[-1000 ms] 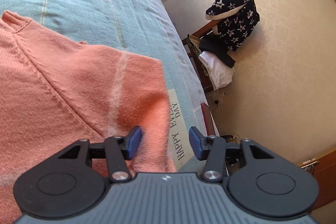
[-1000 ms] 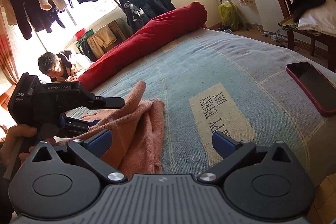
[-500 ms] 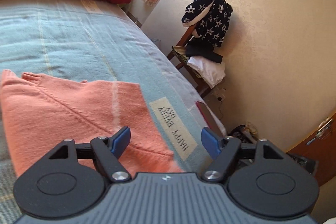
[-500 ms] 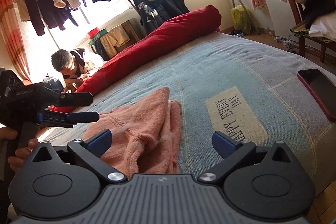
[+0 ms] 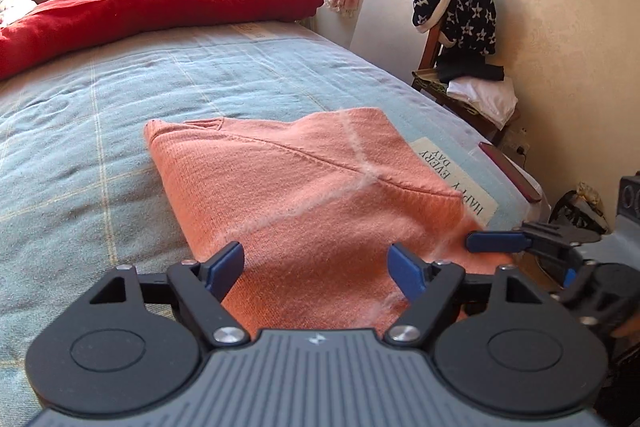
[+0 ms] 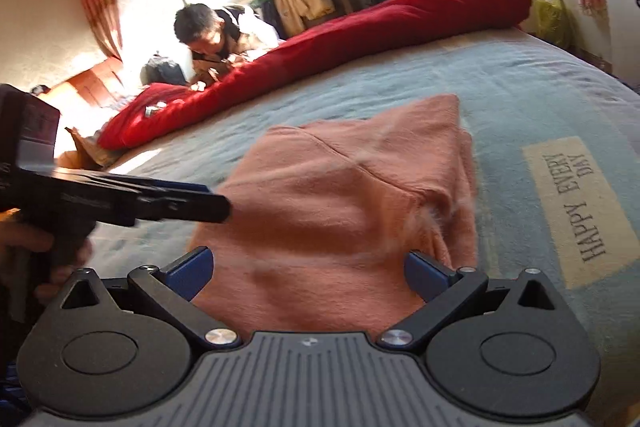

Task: Fold clothes
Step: 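Move both open grippers to one end of the folded sweater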

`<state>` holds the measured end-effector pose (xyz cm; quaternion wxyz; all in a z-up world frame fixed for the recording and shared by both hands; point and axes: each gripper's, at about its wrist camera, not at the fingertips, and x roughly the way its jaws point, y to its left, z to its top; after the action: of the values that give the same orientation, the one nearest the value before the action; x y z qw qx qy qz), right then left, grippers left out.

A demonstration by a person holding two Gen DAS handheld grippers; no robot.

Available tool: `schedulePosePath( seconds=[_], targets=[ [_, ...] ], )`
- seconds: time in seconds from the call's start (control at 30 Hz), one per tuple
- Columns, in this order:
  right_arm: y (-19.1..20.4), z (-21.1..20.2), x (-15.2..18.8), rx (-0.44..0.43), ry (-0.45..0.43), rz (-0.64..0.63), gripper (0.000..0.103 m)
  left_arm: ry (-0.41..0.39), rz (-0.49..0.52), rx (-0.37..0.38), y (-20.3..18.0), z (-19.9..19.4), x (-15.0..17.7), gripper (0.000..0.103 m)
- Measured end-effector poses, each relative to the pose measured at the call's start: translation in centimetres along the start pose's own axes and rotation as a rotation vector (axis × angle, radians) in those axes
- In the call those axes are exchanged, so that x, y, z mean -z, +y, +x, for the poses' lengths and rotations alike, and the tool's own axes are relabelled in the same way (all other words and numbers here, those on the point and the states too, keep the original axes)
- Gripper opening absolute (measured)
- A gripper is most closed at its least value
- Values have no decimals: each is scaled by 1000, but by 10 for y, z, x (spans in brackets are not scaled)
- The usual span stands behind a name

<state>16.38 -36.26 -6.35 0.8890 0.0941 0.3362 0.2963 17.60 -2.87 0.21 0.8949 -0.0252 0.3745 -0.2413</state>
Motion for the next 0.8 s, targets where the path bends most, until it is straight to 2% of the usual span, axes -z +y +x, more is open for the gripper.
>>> schedulePosePath(
  seconds=[0.03,0.2,0.27,0.37,0.47,0.53,0.67,0.8],
  targets=[
    [-8,1,5,-2,11,13,97,-5,2,9,0,1,0,79],
    [-9,-9,15,-12,-3,-16,96,-41,44,18,-7,20,-4,81],
    [-2,-12,13,-5,-8,-44,97,-16,42,18,-4,34,-5,86],
    [7,-16,9,4,-18,-86,97,-7,11,20,0,38,-10,86],
    [9,-25,-12,0,-75,-135,100,-47,-4,67,5,28,-22,86],
    [10,-27,-28,-6,-108,-173,100,-82,-17,69,10,26,-31,86],
    [7,14,-50,-12,-62,-252,100,-81,-79,104,25,40,-40,86],
    [3,57,-70,-8,-9,-324,100,-56,-173,123,49,69,-32,86]
  ],
)
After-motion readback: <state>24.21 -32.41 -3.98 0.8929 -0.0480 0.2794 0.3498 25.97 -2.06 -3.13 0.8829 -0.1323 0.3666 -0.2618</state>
